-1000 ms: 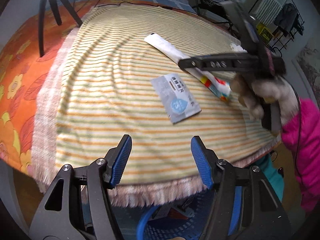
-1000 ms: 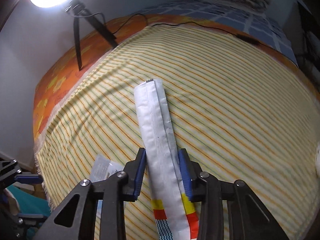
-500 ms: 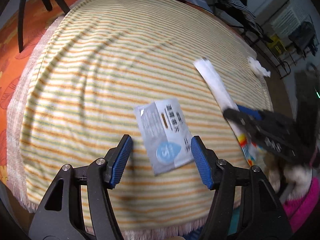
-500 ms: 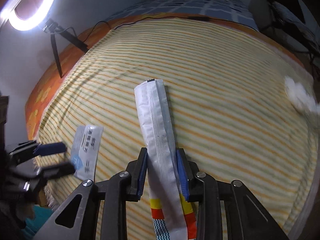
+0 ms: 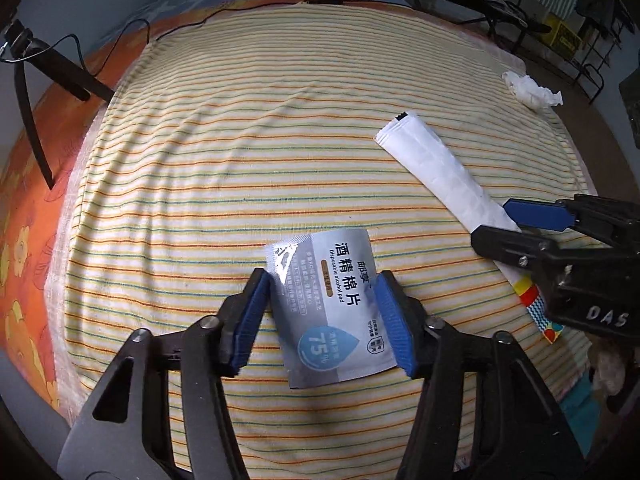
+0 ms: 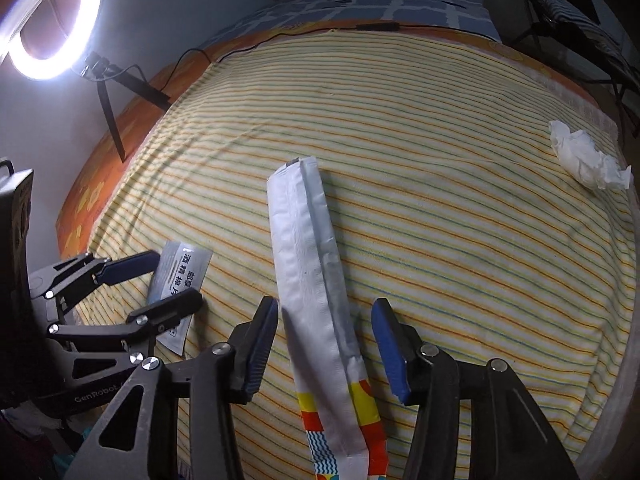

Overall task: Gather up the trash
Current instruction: 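Grasp the alcohol wipe packet with the left gripper while the right gripper grasps the white snack wrapper, then carry both wrappers over the blue basket and open both grippers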

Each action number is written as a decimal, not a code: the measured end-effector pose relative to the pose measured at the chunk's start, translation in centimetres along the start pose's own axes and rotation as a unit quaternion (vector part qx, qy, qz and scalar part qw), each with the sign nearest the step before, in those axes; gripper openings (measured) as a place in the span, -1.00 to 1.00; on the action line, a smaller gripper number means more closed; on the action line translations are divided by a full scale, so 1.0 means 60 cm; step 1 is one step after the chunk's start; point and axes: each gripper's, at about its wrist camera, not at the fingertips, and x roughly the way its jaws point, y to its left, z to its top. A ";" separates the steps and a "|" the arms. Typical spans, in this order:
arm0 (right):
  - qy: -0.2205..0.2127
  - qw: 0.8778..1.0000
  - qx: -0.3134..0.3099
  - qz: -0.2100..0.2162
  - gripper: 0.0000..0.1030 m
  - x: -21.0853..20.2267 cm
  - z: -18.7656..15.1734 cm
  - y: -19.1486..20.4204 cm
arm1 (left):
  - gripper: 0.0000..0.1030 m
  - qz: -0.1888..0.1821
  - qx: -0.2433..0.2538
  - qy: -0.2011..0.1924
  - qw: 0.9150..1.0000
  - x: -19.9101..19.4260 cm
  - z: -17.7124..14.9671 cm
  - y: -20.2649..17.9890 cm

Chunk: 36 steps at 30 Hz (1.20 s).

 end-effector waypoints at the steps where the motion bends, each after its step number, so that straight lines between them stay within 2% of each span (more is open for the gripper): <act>1: 0.000 1.000 -0.008 -0.007 0.01 0.001 -0.001 0.005 | -0.02 -0.004 -0.002 0.000 1.000 -0.001 0.000 0.002; 4: -0.001 0.999 -0.030 -0.030 -0.03 0.004 -0.005 0.018 | -0.06 -0.007 -0.002 -0.004 1.000 -0.007 -0.007 0.008; 6: -0.001 0.998 -0.048 -0.044 -0.32 0.005 -0.007 0.031 | -0.07 -0.008 0.003 -0.006 1.000 -0.010 -0.009 0.005; 9: -0.003 0.998 -0.052 -0.039 -0.50 0.000 -0.011 0.039 | -0.09 -0.012 0.005 -0.011 1.000 -0.017 -0.014 0.001; 11: -0.007 0.998 -0.046 -0.034 -0.54 -0.004 -0.012 0.042 | -0.09 -0.015 0.005 -0.016 1.000 -0.038 -0.029 0.018; 25: -0.055 0.998 -0.016 -0.004 -0.56 -0.078 -0.054 0.058 | -0.09 -0.038 0.007 -0.056 0.998 -0.128 -0.067 0.031; 36: -0.099 0.995 -0.015 0.023 -0.56 -0.156 -0.137 0.118 | -0.09 -0.047 0.020 -0.089 0.995 -0.215 -0.157 0.036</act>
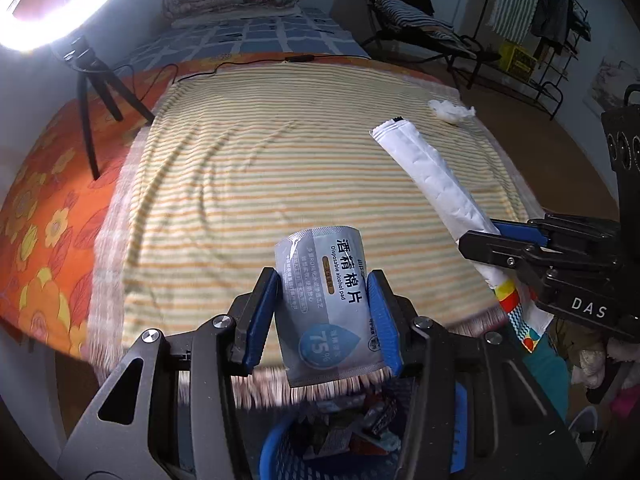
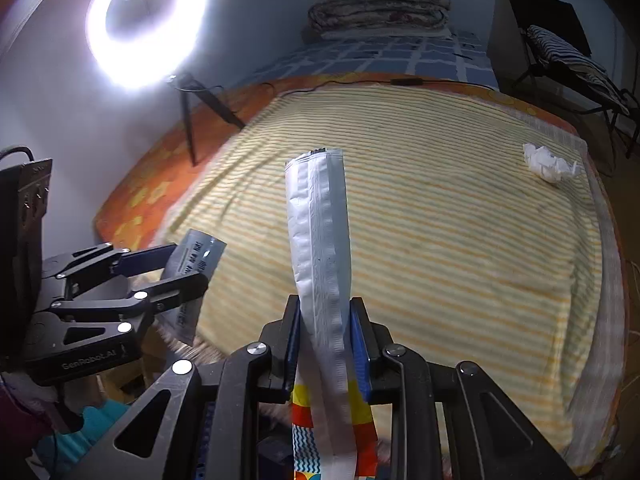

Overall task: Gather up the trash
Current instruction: 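Carry both wrappers over the blue basket and open both grippers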

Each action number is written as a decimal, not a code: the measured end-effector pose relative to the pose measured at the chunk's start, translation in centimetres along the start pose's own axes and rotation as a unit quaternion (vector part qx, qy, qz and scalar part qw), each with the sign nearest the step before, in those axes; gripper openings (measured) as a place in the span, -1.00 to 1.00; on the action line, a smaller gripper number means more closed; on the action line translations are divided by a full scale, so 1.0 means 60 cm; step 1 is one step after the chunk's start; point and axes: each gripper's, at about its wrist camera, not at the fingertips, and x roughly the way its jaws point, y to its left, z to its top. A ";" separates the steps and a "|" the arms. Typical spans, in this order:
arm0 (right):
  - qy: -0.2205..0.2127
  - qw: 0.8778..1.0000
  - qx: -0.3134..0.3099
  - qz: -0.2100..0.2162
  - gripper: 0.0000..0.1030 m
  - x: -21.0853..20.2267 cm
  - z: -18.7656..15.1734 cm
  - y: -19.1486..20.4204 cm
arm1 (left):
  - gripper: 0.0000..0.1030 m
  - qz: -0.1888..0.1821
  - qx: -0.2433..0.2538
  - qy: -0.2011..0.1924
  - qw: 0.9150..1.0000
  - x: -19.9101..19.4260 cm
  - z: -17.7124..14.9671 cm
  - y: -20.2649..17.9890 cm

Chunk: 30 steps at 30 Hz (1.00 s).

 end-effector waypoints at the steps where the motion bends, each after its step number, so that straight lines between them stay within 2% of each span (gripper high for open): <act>1: -0.002 1.000 -0.002 0.000 -0.56 -0.004 -0.005 0.006 | -0.09 -0.001 0.000 -0.002 1.000 -0.008 -0.010 0.000; 12: -0.018 1.000 -0.005 0.009 -0.56 -0.045 -0.094 0.069 | -0.09 -0.002 -0.014 -0.009 1.000 -0.057 -0.111 0.010; 22: -0.006 1.000 0.016 0.022 -0.56 -0.039 -0.176 0.093 | -0.09 -0.004 -0.013 0.017 1.000 -0.046 -0.197 0.000; 30: 0.005 0.999 0.036 0.024 -0.56 -0.017 -0.230 0.098 | -0.09 -0.002 -0.003 0.038 0.999 -0.026 -0.239 -0.016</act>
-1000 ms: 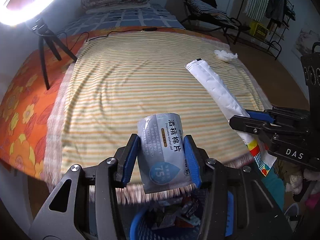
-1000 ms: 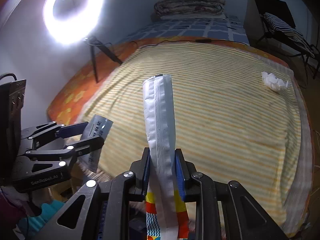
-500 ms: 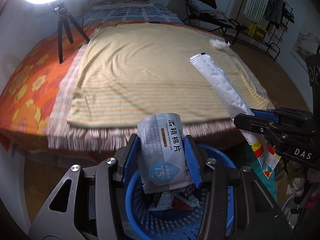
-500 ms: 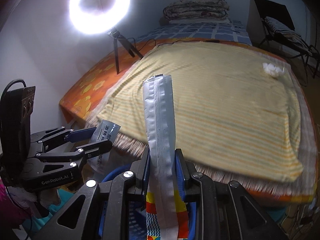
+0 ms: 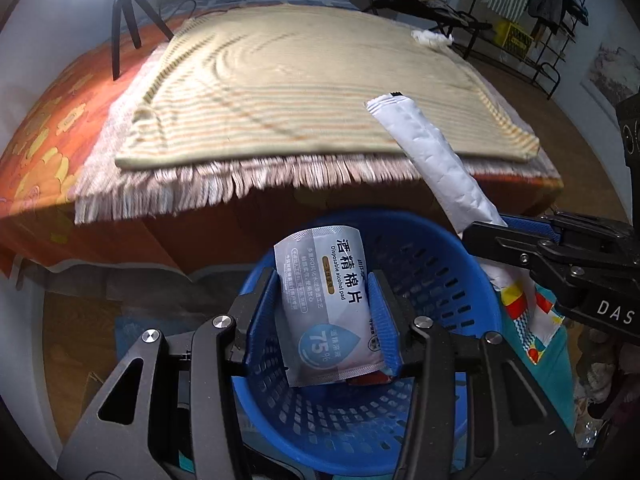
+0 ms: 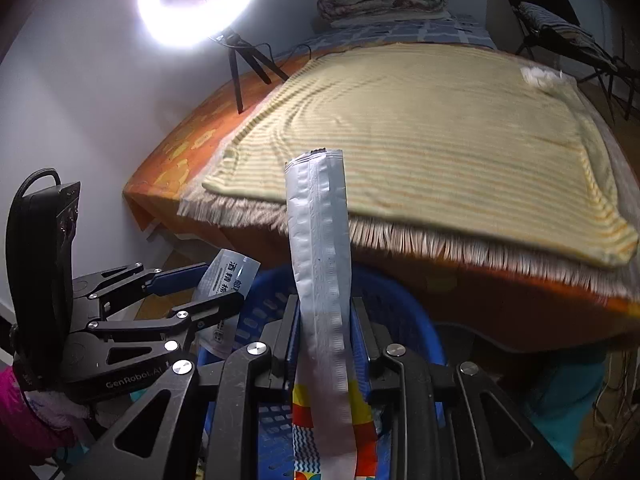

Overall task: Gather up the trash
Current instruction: 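Carry both wrappers over the blue basket and open both grippers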

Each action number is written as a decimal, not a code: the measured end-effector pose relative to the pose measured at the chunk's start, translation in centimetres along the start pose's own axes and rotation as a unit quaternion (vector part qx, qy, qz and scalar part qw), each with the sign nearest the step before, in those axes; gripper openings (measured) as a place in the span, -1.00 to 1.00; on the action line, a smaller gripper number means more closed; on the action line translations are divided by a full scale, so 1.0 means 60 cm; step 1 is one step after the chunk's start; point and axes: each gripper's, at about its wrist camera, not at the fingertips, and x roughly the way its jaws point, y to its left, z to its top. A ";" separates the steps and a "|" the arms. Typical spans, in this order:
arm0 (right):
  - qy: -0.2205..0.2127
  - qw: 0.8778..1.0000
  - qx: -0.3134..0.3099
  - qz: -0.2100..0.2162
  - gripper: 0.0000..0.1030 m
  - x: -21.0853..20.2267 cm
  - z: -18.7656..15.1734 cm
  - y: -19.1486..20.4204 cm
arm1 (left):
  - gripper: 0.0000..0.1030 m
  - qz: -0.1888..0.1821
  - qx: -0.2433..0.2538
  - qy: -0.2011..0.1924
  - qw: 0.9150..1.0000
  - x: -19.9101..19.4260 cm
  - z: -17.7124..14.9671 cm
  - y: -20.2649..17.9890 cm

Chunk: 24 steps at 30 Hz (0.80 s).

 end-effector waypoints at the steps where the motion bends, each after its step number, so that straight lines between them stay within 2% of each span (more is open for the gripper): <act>1: 0.000 1.000 0.002 0.000 -0.56 0.002 -0.004 0.000 | -0.09 0.000 0.001 0.002 1.000 0.003 -0.004 -0.002; 9: 0.004 0.999 0.031 0.008 -0.56 0.022 -0.029 -0.011 | -0.09 0.005 0.011 0.015 1.000 0.022 -0.019 -0.011; 16: 0.004 1.000 0.031 0.001 -0.56 0.035 -0.037 -0.012 | -0.09 0.013 0.011 0.024 1.000 0.037 -0.024 -0.008; 20: 0.008 0.999 0.036 0.000 -0.54 0.040 -0.040 -0.017 | -0.06 0.015 0.010 0.030 0.999 0.044 -0.028 -0.006; 22: 0.011 0.999 0.037 0.000 -0.49 0.046 -0.039 -0.016 | 0.05 0.017 0.010 0.032 0.999 0.046 -0.028 -0.005; 24: 0.013 0.999 0.037 -0.002 -0.46 0.049 -0.040 -0.015 | 0.05 0.021 0.008 0.035 0.999 0.049 -0.029 -0.004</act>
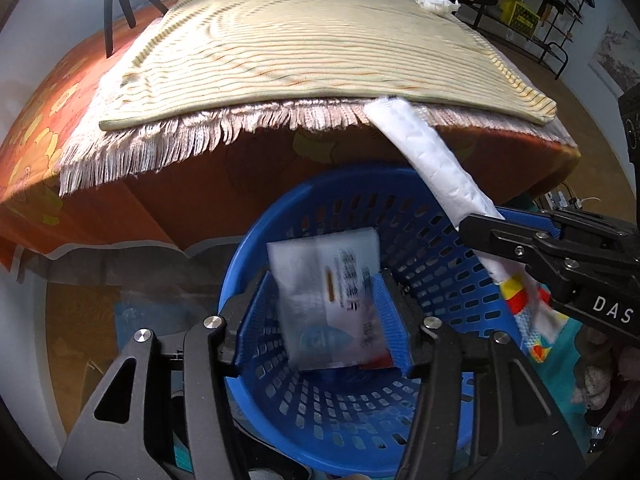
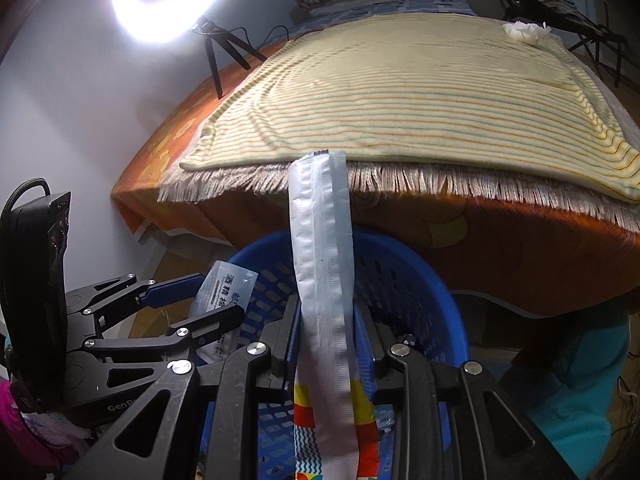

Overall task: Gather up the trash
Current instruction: 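Carry both wrappers over the blue basket and open both grippers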

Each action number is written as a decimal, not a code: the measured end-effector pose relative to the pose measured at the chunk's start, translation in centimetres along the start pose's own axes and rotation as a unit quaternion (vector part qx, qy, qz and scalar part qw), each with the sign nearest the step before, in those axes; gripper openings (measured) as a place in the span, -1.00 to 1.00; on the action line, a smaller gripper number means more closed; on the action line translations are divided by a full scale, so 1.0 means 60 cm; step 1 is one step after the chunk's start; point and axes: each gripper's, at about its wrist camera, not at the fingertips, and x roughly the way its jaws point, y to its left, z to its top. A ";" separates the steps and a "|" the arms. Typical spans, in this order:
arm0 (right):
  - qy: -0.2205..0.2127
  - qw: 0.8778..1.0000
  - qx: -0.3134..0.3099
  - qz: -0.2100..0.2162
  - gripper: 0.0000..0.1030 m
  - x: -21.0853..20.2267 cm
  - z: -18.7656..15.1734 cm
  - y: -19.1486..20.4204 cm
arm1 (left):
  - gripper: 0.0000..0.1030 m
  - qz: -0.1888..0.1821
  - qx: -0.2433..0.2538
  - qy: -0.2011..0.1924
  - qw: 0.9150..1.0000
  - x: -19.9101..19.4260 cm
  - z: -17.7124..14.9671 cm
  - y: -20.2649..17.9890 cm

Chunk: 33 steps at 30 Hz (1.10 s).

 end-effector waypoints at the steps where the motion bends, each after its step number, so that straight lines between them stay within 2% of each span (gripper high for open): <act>1: 0.000 1.000 0.001 0.000 -0.44 0.000 -0.001 -0.001 | 0.05 0.000 -0.001 0.001 1.000 0.001 -0.002 0.001; 5: 0.002 1.000 0.006 -0.001 -0.35 0.000 -0.005 -0.007 | 0.22 0.003 -0.002 0.004 1.000 0.005 -0.005 -0.001; 8: 0.004 1.000 0.010 -0.001 -0.30 0.000 -0.008 -0.012 | 0.22 0.003 -0.003 0.003 1.000 0.005 -0.007 -0.001; 10: 0.006 1.000 0.011 -0.002 -0.18 0.003 -0.008 -0.013 | 0.23 0.004 -0.006 0.004 1.000 0.006 -0.007 0.001; 12: 0.005 1.000 0.013 -0.008 0.16 0.001 -0.009 -0.014 | 0.23 0.004 -0.007 0.005 1.000 0.007 -0.007 0.003; 14: 0.003 1.000 0.013 -0.011 0.23 0.000 -0.009 -0.015 | 0.28 0.005 -0.008 0.006 1.000 0.007 -0.007 0.004; 16: 0.004 1.000 0.014 -0.013 0.26 -0.001 -0.010 -0.016 | 0.46 0.008 -0.011 0.004 1.000 0.007 -0.007 0.005; 20: 0.004 1.000 0.018 -0.018 0.49 -0.007 -0.013 -0.024 | 0.50 0.010 -0.013 0.002 1.000 0.006 -0.005 0.008; 26: 0.011 0.999 0.021 -0.027 0.53 -0.005 -0.012 -0.027 | 0.55 0.012 -0.013 0.002 1.000 0.007 -0.005 0.008; 29: 0.013 0.999 0.026 -0.030 0.79 -0.006 -0.011 -0.030 | 0.56 0.012 -0.014 0.002 1.000 0.008 -0.004 0.009; 33: 0.007 0.999 0.035 -0.036 0.90 -0.014 -0.008 -0.037 | 0.56 0.015 -0.013 0.003 1.000 0.009 -0.003 0.009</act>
